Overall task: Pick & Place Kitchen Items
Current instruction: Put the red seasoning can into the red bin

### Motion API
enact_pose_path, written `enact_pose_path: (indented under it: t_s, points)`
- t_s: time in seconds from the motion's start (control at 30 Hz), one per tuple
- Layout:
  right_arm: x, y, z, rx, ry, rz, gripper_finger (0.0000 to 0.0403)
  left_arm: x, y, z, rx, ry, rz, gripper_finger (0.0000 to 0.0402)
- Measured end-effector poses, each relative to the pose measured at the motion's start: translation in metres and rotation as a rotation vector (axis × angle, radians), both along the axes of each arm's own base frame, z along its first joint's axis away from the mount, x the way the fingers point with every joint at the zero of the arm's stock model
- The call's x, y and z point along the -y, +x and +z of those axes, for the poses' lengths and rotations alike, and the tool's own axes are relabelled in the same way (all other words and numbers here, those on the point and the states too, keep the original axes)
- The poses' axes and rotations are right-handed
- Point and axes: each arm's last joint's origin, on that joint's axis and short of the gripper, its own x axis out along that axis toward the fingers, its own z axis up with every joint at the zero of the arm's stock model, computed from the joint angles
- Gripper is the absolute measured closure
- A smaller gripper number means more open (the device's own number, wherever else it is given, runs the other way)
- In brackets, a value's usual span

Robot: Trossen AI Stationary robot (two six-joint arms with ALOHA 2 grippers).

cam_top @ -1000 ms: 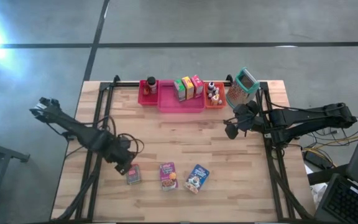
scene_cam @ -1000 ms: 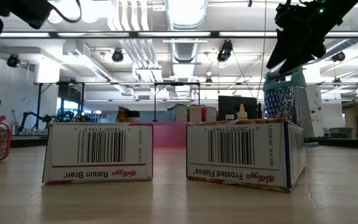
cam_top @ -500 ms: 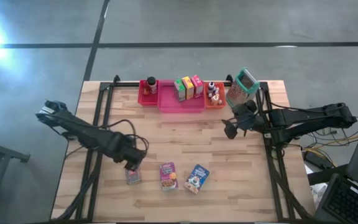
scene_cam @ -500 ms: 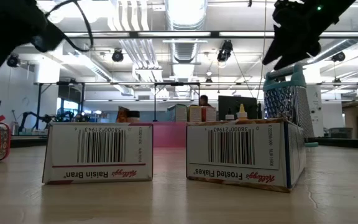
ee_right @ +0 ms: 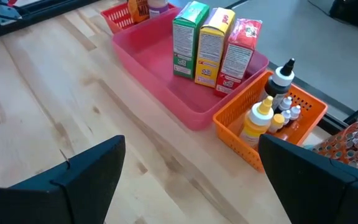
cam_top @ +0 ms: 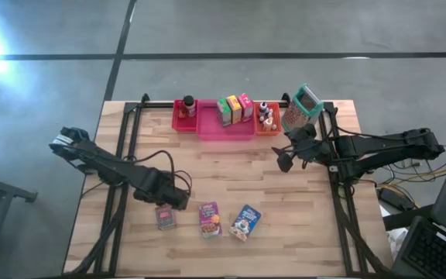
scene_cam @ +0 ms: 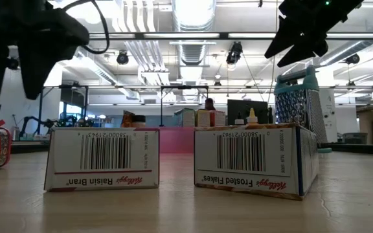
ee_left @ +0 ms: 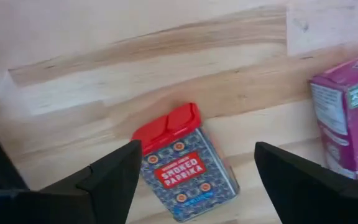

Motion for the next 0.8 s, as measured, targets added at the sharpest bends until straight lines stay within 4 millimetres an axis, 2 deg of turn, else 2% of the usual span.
enact_pose_path:
  t_s: [0.1, 0.3, 0.43, 0.57, 0.67, 0.8]
  points:
    - [0.000, 0.000, 0.000, -0.001, -0.001, 0.000, 0.0039, 0.003, 0.000, 0.000, 0.016, -0.002, 0.035, 0.0083]
    - [0.000, 0.000, 0.000, 0.000, 0.001, -0.001, 0.0039, 0.006, -0.002, 0.000, 0.065, 0.110, 0.086, 0.0085]
    - [0.000, 0.000, 0.000, -0.001, 0.001, -0.001, 0.0039, 0.012, -0.014, 0.000, 0.006, 0.165, 0.130, 0.0083]
    - [0.000, 0.000, 0.000, -0.001, 0.001, -0.001, 0.0039, 0.024, -0.024, -0.003, 0.026, 0.198, 0.235, 0.0081]
    - [0.000, 0.000, 0.000, -0.001, 0.001, 0.000, 0.0039, 0.032, -0.029, -0.002, 0.058, 0.206, 0.298, 0.0062]
    - [0.000, 0.000, 0.000, -0.001, 0.001, 0.000, 0.0039, 0.038, -0.032, -0.002, 0.074, 0.197, 0.334, 0.0010]
